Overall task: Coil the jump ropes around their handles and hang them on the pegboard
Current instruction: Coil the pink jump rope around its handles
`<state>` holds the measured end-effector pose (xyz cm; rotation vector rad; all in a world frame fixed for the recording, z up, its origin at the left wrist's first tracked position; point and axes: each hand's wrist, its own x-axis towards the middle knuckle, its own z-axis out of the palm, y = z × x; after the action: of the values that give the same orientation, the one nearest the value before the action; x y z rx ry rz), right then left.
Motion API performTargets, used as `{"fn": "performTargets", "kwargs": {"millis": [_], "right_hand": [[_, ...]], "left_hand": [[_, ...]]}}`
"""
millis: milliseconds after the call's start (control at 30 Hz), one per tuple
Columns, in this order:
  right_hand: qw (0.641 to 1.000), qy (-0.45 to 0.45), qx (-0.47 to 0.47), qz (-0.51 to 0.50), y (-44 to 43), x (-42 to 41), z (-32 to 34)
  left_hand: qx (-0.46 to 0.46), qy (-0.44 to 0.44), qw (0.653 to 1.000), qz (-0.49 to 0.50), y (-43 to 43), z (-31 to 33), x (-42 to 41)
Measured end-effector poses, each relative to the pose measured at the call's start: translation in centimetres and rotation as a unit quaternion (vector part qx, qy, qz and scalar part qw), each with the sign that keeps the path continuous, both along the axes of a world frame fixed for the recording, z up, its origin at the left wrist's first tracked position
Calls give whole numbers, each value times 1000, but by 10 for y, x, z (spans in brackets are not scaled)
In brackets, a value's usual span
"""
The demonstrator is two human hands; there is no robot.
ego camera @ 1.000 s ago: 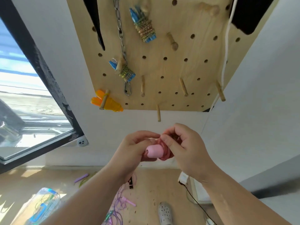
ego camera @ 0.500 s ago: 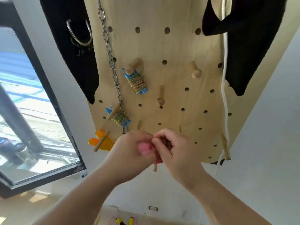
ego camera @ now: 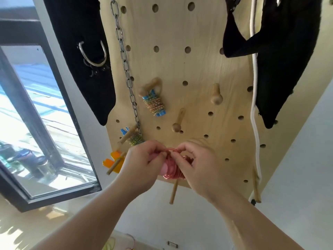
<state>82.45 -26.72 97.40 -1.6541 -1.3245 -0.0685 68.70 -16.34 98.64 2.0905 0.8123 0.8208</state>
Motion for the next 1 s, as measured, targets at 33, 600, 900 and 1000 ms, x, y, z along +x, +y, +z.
{"fn": "performTargets", "kwargs": {"millis": [33, 600, 900, 1000], "right_hand": [[1000, 13, 9, -2, 2, 2, 0], [982, 59, 176, -18, 27, 21, 19], [971, 189, 138, 40, 38, 23, 26], [964, 225, 128, 64, 37, 24, 26]], "left_hand": [[-18, 2, 1000, -2, 2, 4, 5], [38, -41, 998, 38, 2, 30, 32], [35, -73, 996, 27, 22, 27, 33], [29, -83, 996, -10, 27, 26, 32]]}}
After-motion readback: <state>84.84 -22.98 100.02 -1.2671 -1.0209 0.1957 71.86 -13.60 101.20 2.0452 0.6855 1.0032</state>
